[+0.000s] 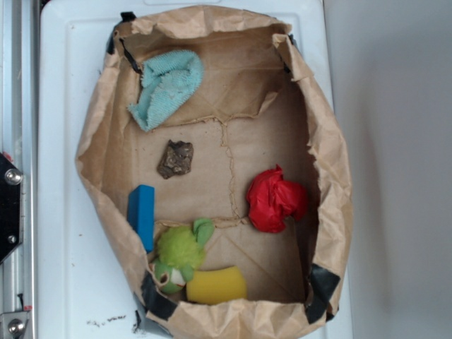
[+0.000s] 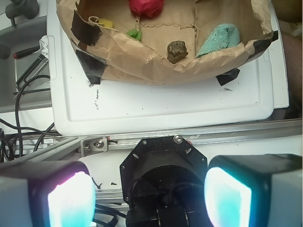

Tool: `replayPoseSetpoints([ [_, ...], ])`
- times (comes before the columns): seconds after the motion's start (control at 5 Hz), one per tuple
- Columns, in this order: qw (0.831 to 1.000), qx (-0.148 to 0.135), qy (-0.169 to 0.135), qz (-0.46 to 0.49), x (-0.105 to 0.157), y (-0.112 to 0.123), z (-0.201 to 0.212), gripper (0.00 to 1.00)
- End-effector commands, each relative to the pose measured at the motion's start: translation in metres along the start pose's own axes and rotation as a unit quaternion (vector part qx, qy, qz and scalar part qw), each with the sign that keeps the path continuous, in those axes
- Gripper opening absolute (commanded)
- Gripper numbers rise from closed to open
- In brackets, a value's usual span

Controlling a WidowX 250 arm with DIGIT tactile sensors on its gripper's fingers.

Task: Grab the blue cloth.

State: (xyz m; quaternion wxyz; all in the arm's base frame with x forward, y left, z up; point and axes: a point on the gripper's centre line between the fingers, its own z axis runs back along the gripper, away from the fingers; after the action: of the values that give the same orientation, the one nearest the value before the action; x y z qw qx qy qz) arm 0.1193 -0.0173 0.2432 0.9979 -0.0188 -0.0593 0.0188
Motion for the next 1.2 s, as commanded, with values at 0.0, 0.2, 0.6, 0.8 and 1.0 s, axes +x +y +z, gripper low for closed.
replayPoseSetpoints([
  [0.0, 1.000, 0.000, 0.000, 0.000, 0.000, 0.000, 0.000, 1.00],
  [0.2, 0.999, -0.025, -0.005, -0.030, 0.020, 0.003, -0.011, 1.00],
  [0.6, 1.000, 0.002, 0.002, -0.026, 0.073, 0.013, -0.041, 1.00],
  [0.8, 1.000, 0.016, 0.004, 0.005, 0.091, 0.023, -0.051, 1.00],
  [1.0, 0.999, 0.043, -0.012, 0.022, 0.112, 0.034, -0.071, 1.00],
])
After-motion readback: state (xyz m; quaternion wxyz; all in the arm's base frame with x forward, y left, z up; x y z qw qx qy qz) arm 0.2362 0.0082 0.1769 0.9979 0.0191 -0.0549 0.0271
